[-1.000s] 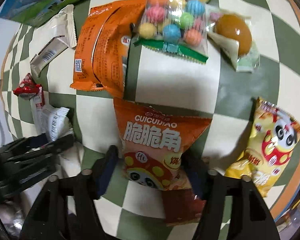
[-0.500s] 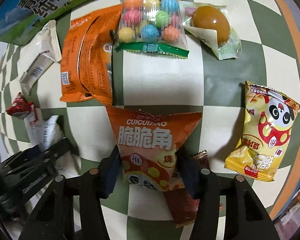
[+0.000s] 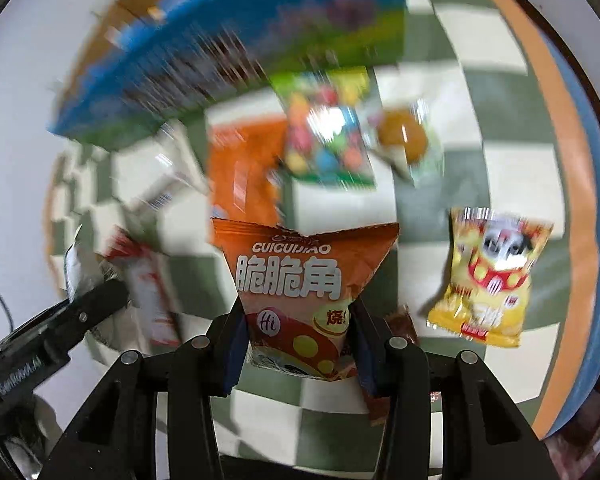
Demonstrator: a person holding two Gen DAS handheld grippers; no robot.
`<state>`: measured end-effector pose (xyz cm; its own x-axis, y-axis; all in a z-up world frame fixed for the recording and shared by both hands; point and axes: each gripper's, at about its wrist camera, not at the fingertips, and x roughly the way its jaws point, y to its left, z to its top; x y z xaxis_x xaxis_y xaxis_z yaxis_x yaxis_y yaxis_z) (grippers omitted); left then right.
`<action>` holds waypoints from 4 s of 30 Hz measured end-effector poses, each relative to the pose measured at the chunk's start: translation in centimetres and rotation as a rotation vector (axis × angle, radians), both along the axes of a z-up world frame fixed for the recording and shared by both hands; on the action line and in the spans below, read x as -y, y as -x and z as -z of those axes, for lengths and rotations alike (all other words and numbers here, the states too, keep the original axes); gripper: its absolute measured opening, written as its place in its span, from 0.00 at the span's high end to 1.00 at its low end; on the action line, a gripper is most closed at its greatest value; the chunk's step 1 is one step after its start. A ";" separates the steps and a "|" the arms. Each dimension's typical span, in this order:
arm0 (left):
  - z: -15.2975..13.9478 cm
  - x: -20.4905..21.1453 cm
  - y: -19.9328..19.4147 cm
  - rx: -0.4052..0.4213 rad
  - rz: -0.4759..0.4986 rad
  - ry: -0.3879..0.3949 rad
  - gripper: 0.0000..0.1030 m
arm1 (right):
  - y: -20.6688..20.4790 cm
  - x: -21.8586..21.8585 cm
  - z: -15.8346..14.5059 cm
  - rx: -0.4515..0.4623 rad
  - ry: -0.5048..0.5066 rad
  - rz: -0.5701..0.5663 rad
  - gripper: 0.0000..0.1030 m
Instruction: Organize snacks
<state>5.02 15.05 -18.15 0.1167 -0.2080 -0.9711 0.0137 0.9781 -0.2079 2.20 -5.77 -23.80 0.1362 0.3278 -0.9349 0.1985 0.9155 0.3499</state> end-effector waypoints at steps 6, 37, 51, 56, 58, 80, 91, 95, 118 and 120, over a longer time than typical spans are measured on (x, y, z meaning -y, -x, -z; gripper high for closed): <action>-7.1 0.6 -7.0 0.119 0.014 0.028 0.53 | -7.1 1.8 -8.6 0.153 -0.030 -0.001 0.54; 4.8 -0.3 -34.5 -0.034 -0.013 -0.208 0.19 | -34.2 3.8 0.1 0.084 0.218 -0.055 0.12; -0.5 0.7 -29.4 0.108 -0.026 -0.161 0.19 | -29.4 3.3 -2.7 0.132 0.251 -0.058 0.12; -2.9 0.7 -26.4 0.171 -0.014 -0.155 0.19 | -26.6 2.5 -4.9 0.182 0.275 -0.067 0.12; -3.9 0.6 -25.0 0.201 -0.010 -0.150 0.19 | -25.2 2.1 -6.1 0.210 0.287 -0.070 0.12; -6.2 -2.4 -10.3 0.265 -0.006 -0.146 0.19 | -10.0 -1.0 -9.3 0.223 0.188 -0.046 0.12; 8.2 -10.8 -0.8 -0.122 -0.152 -0.182 0.19 | -6.8 -3.4 3.7 -0.045 0.076 -0.022 0.26; 11.8 -11.6 0.9 -0.219 -0.184 -0.156 0.19 | -7.6 -4.7 6.3 -0.080 0.078 -0.019 0.26; 15.4 -3.9 6.3 -0.274 -0.011 -0.099 0.60 | 4.8 -5.8 10.2 -0.257 0.107 -0.194 0.45; 16.1 -3.9 6.1 -0.294 -0.036 -0.103 0.58 | 5.1 -5.6 10.2 -0.258 0.103 -0.183 0.43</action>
